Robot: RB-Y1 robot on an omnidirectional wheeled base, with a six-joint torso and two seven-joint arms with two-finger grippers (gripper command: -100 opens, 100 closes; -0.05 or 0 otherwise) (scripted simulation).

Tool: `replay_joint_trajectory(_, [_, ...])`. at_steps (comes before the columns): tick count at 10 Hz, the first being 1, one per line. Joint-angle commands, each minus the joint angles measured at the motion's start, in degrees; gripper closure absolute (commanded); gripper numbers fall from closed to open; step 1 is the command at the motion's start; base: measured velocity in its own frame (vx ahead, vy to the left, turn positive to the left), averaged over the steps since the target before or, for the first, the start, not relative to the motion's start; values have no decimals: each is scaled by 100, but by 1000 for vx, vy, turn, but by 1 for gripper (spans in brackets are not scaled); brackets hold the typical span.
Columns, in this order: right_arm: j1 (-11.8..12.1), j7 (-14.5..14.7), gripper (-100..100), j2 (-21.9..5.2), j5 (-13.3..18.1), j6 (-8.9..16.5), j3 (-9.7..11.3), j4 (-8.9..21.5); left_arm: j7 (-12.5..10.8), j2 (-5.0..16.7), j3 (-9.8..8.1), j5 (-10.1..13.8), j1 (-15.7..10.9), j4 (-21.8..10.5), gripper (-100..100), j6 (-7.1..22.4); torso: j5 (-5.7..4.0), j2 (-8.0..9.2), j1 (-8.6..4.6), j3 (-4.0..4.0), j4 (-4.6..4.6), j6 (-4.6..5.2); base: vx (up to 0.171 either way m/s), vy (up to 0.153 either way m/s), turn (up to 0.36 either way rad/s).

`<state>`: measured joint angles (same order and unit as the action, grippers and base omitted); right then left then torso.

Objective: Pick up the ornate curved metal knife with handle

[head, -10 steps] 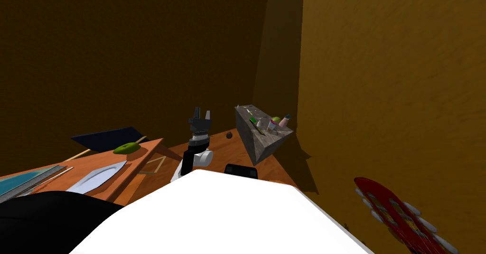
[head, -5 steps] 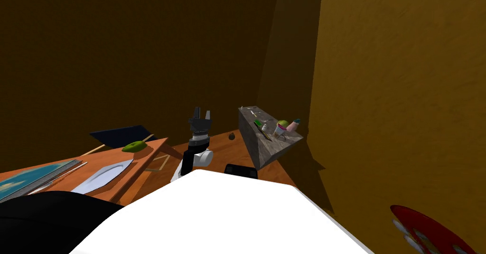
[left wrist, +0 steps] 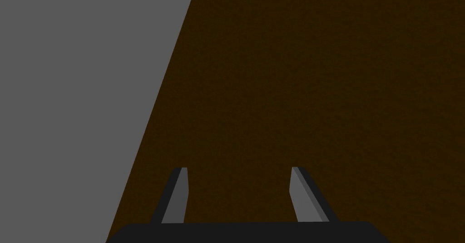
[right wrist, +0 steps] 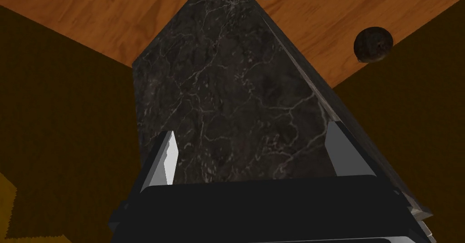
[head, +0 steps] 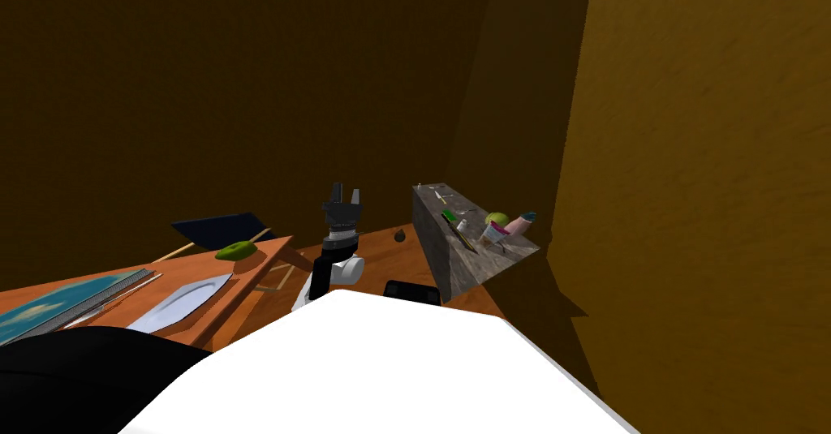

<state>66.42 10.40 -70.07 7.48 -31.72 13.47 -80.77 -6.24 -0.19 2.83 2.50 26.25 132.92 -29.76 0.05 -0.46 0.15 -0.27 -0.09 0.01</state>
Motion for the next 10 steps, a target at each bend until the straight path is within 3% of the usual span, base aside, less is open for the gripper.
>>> replay_joint_trajectory(1, [-11, 33, -100, -286, 45, -98, 128, 286, 0, 0, 0, 0, 0, 0, 0, 0, 0, 0, 0, 0, 0, 0, 164, 52, 148])
replay_joint_trajectory(4, [-37, 89, -100, -687, 93, -159, 248, 502, 0, 0, 0, 0, 0, 0, 0, 0, 1, -8, 4, -4, -1, -3, 139, 51, 88])
replay_joint_trajectory(5, [-79, 143, -100, -944, 137, -217, 367, 692, 0, 0, 0, 0, 0, 0, 0, 0, 0, -3, 3, -2, -1, 1, 178, 72, 150])
replay_joint_trajectory(6, [-79, 143, -100, -956, 137, -217, 367, 699, 0, 0, 0, 0, 0, 0, 0, 0, 1, -16, 10, -8, -3, -3, 146, 60, 64])
replay_joint_trajectory(7, [-135, 196, -100, -1189, 178, -273, 481, 883, 0, 0, 0, 0, 0, 0, 0, 0, 2, -7, 11, -5, -2, 2, 167, 41, 90])
replay_joint_trajectory(10, [-282, 296, -100, -1643, 247, -377, 694, 1207, 0, 0, 0, 0, 1, 1, 0, 0, 1, -29, 9, -18, -8, 2, 218, 49, 128])
